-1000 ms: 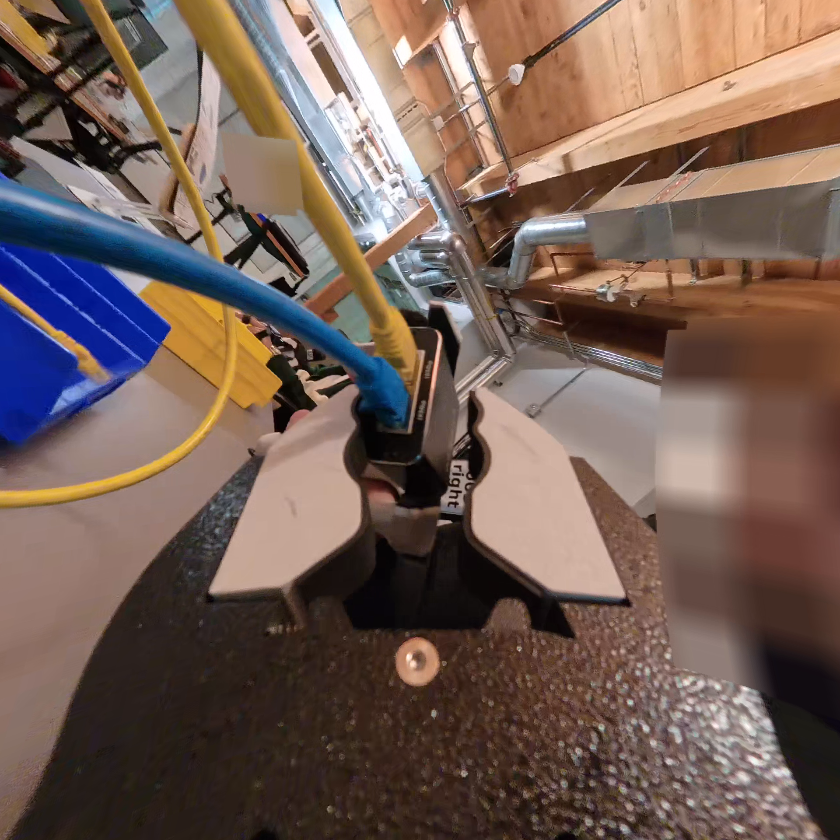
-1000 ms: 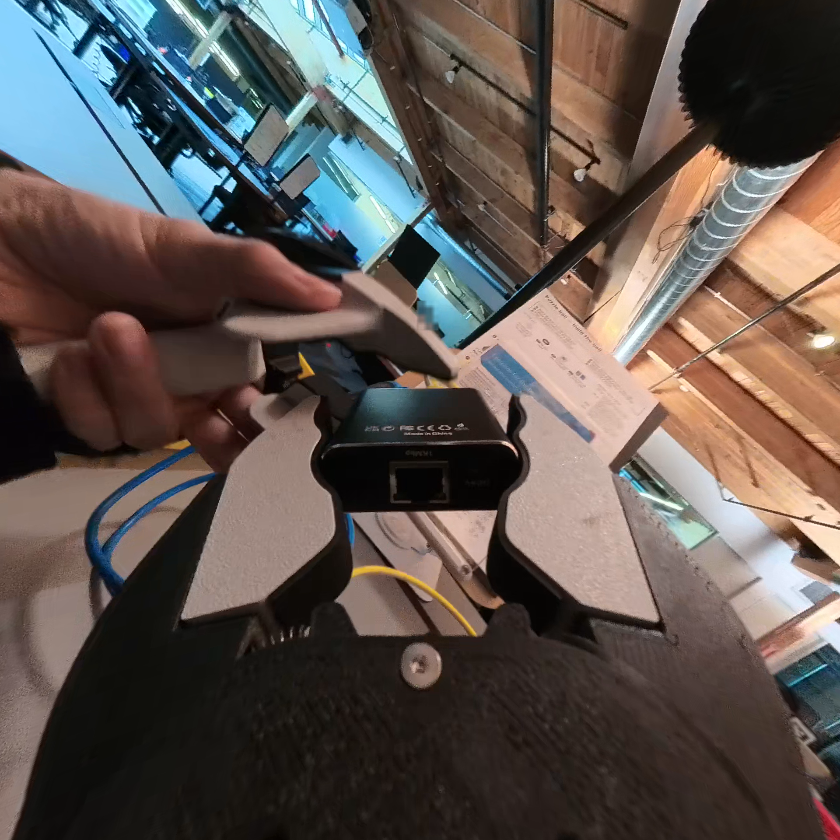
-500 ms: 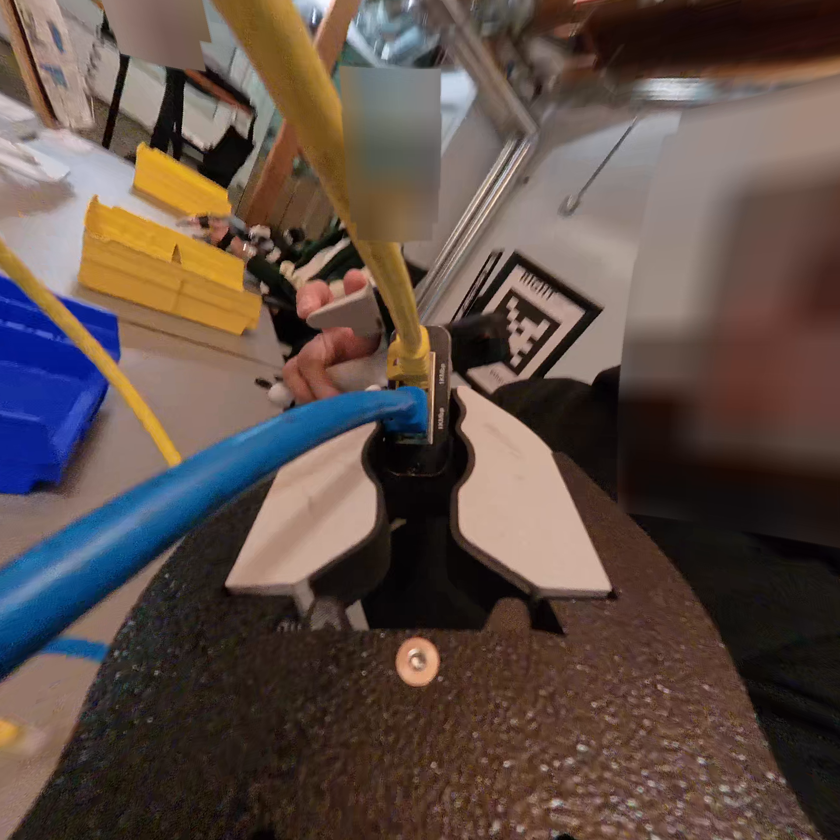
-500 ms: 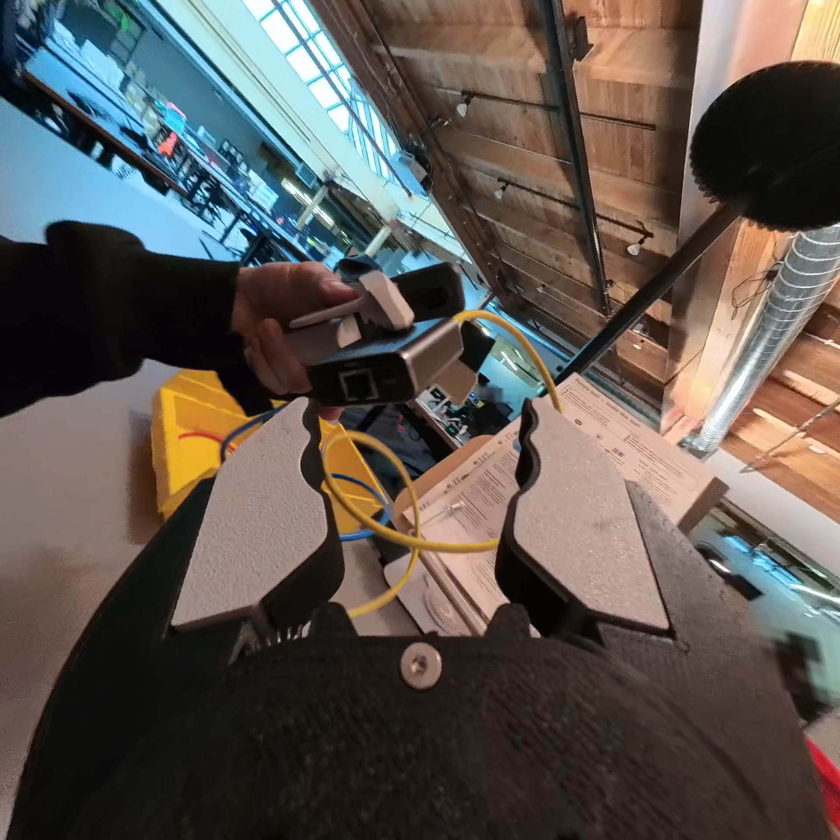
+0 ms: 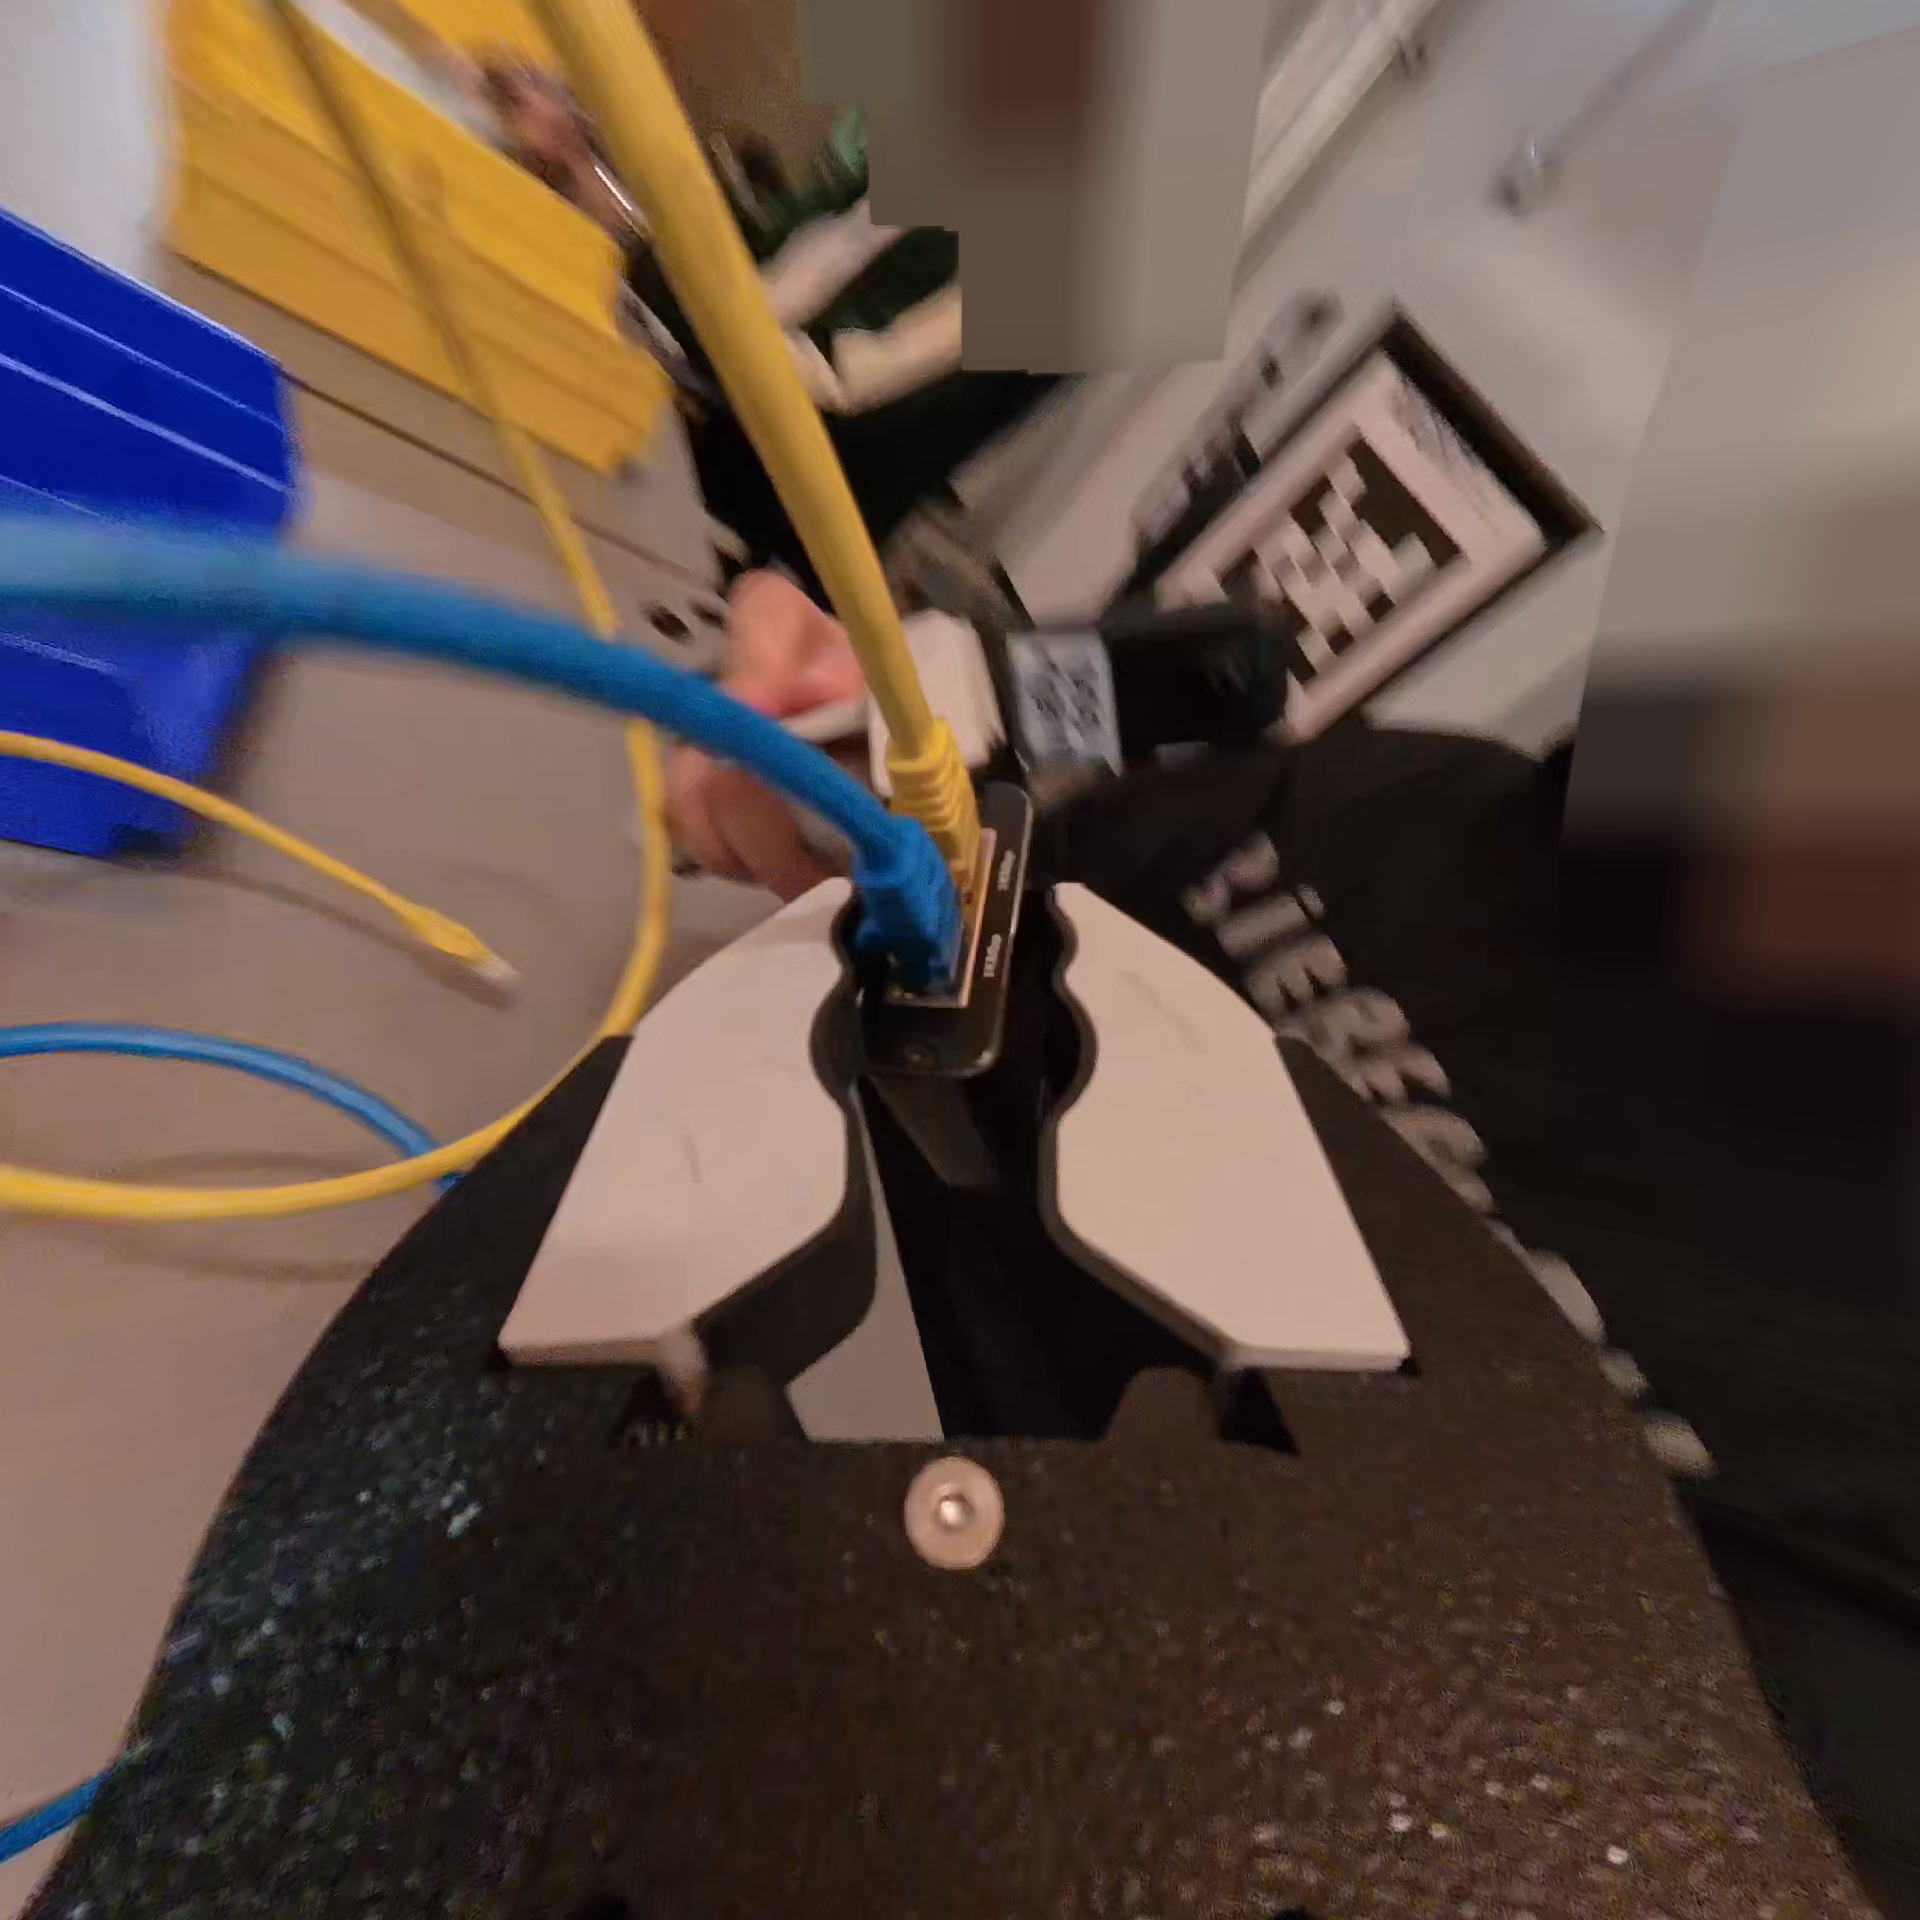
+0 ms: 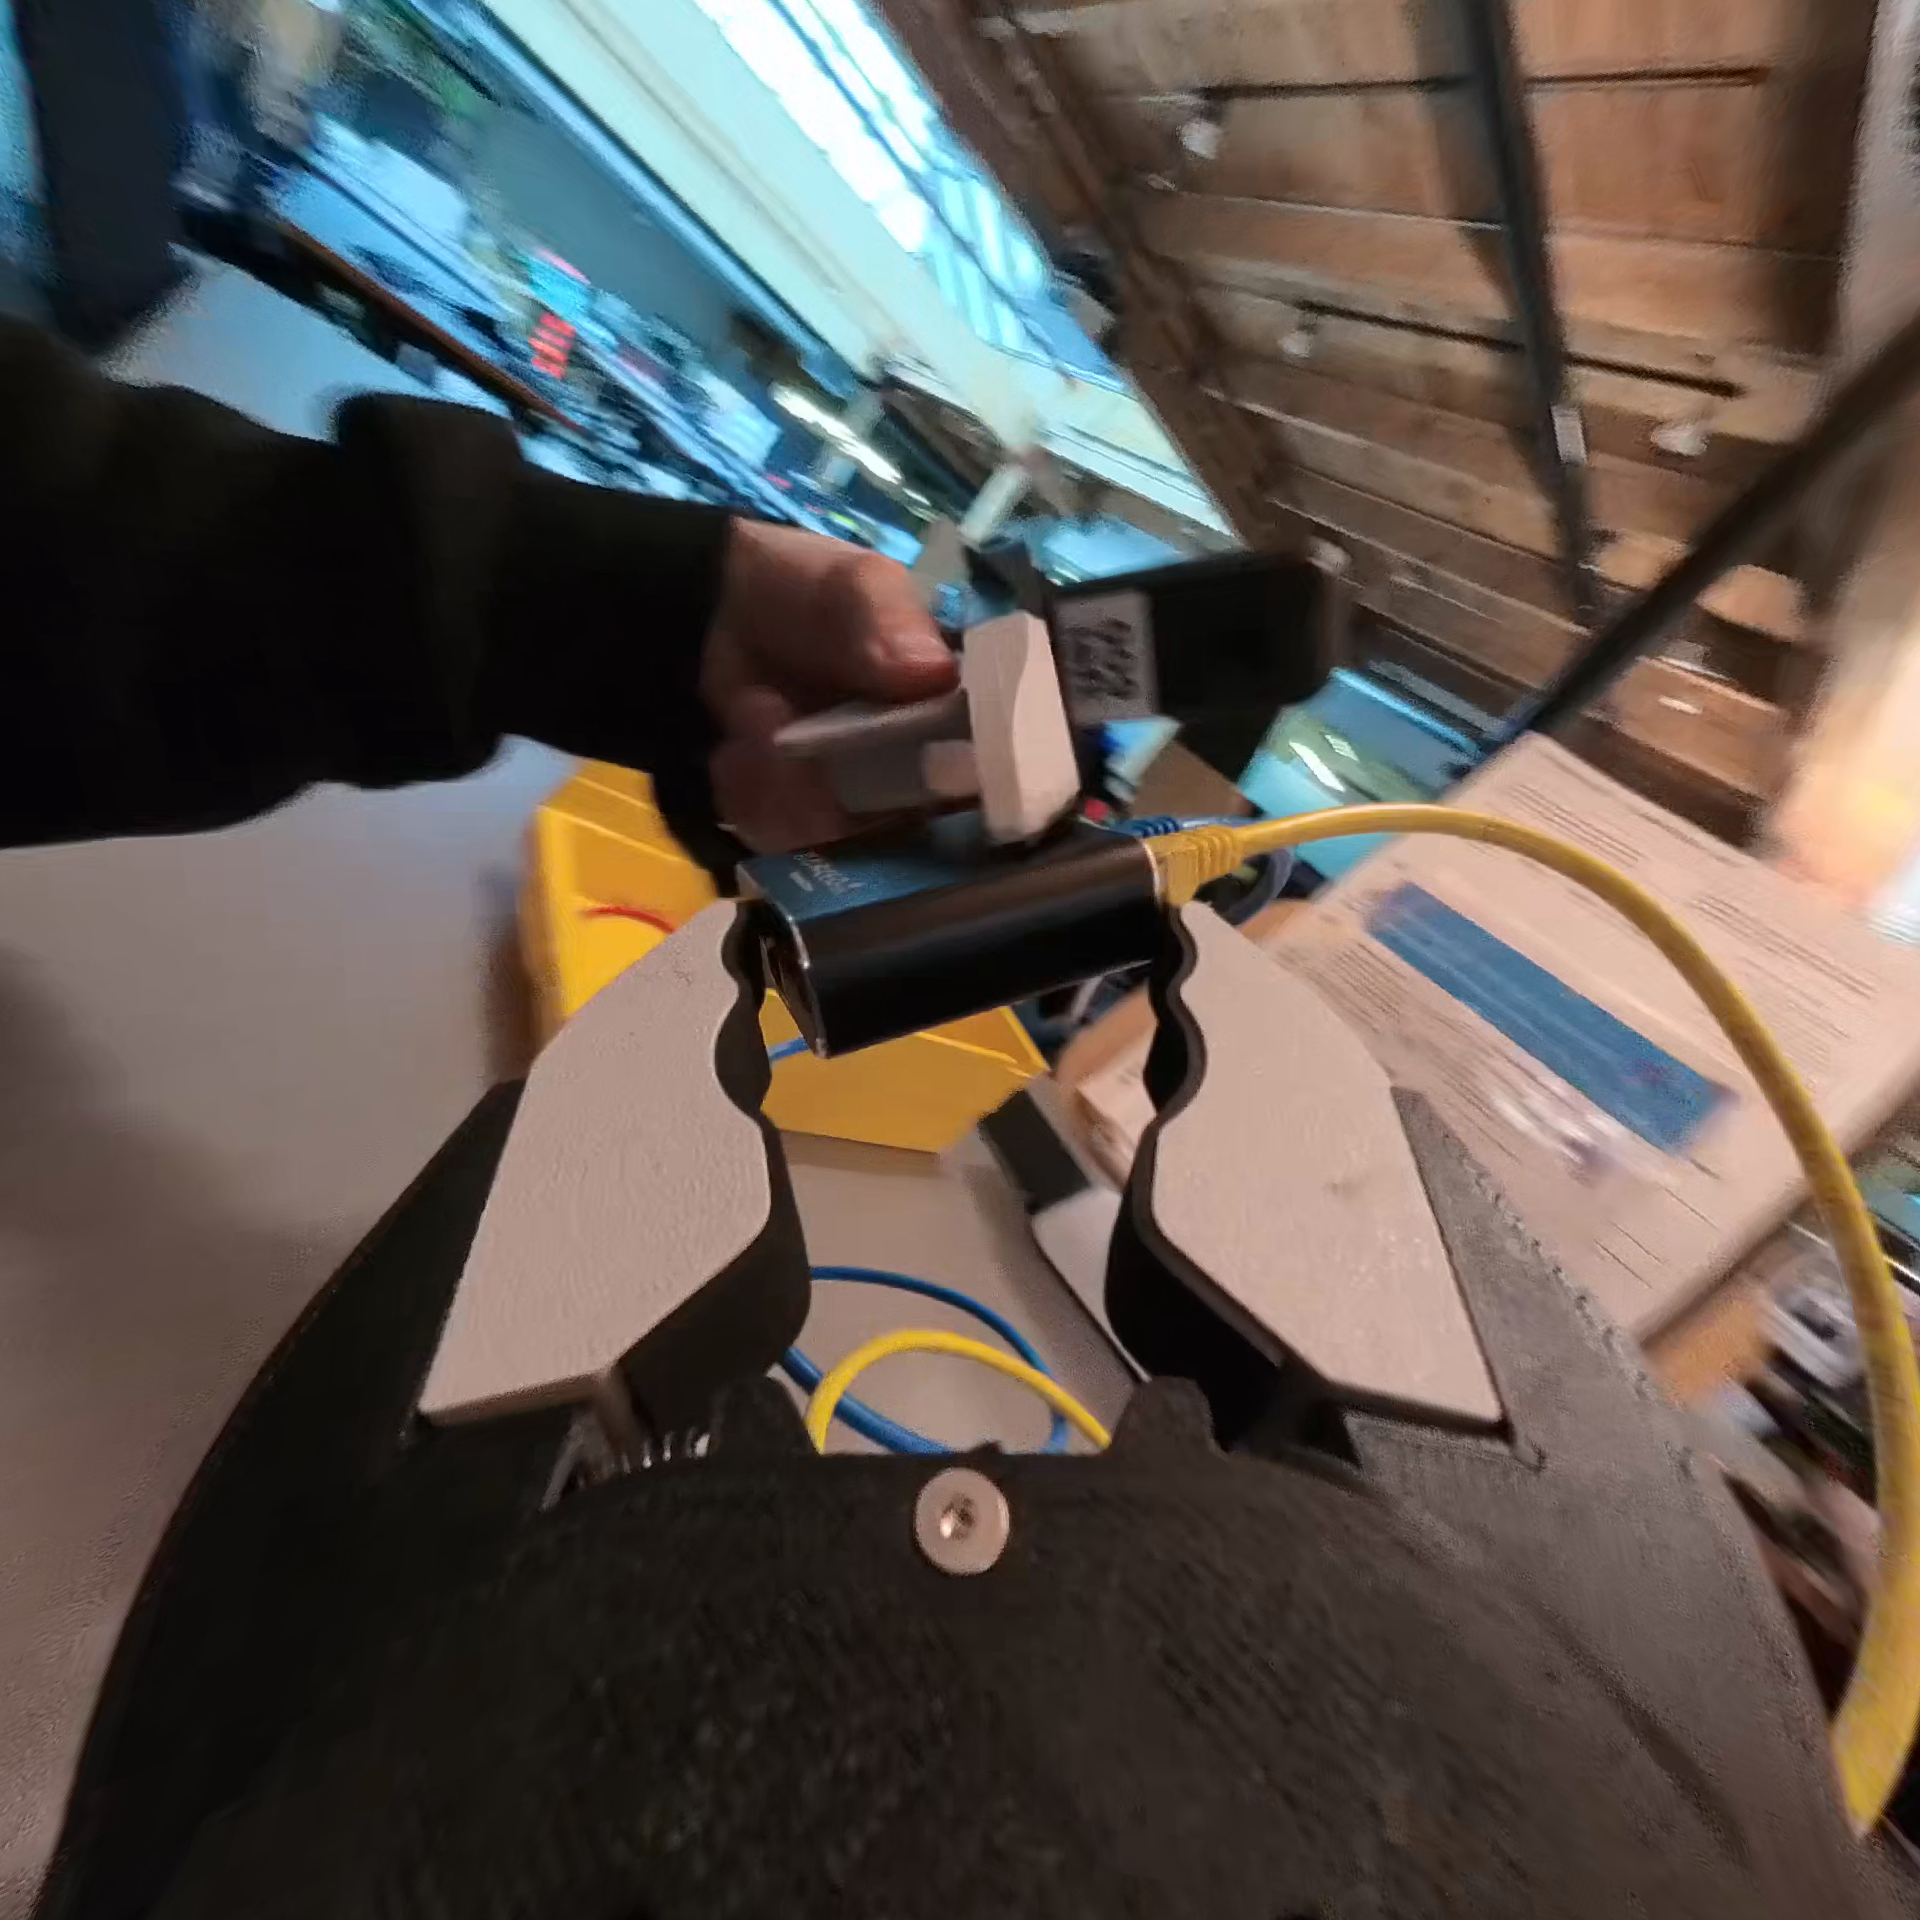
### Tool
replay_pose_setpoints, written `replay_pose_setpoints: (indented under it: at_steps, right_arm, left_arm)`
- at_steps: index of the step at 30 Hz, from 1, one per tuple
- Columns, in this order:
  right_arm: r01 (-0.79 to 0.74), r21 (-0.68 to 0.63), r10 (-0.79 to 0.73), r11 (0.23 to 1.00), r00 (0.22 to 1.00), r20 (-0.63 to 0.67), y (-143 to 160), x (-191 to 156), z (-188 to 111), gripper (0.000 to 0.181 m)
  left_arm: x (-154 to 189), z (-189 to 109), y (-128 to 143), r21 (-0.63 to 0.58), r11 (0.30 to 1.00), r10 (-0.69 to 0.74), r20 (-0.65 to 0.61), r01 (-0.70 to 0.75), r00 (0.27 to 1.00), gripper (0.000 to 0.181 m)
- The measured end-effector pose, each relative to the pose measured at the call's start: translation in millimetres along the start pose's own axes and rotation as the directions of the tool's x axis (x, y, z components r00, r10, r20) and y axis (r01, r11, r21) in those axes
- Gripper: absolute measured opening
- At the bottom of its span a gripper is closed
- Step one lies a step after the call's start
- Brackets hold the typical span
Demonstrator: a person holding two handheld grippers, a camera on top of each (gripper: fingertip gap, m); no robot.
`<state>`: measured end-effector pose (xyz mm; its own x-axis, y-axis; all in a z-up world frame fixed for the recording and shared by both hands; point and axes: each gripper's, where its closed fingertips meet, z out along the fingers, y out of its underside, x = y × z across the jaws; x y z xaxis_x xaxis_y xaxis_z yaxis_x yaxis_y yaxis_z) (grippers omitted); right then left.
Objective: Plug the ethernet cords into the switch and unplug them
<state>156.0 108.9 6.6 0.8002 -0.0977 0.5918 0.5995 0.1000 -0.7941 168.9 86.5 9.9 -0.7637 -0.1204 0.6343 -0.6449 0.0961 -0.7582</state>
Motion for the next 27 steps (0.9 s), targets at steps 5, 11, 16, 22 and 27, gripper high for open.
replay_pose_setpoints:
  at_steps: [5,11,16,22,27]
  right_arm:
    - [0.095,-0.25,-0.199,0.964,0.88,-0.431,41,43,-8,0.072]
    - [0.19,-0.433,-0.419,0.881,0.739,-0.528,56,46,-9,0.072]
    - [0.165,-0.438,-0.408,0.884,0.73,-0.548,56,32,-1,0.072]
    - [0.015,-0.327,-0.103,0.945,0.962,-0.255,60,-5,4,0.071]
    - [-0.172,-0.158,0.15,0.972,0.979,-0.139,16,1,-12,0.082]
  left_arm:
    - [-51,-24,-18,0.327,0.933,-0.013,0.455,-0.153,0.89,0.055]
    - [-71,-9,10,0.163,0.95,0.064,0.732,-0.266,0.679,0.08]
    - [-74,3,16,0.196,0.949,0.043,0.697,-0.248,0.716,0.064]
    - [-82,-35,30,-0.055,0.919,0.276,0.795,-0.389,0.539,0.064]
    - [-73,-42,44,-0.331,0.808,0.56,0.689,-0.488,0.46,0.064]
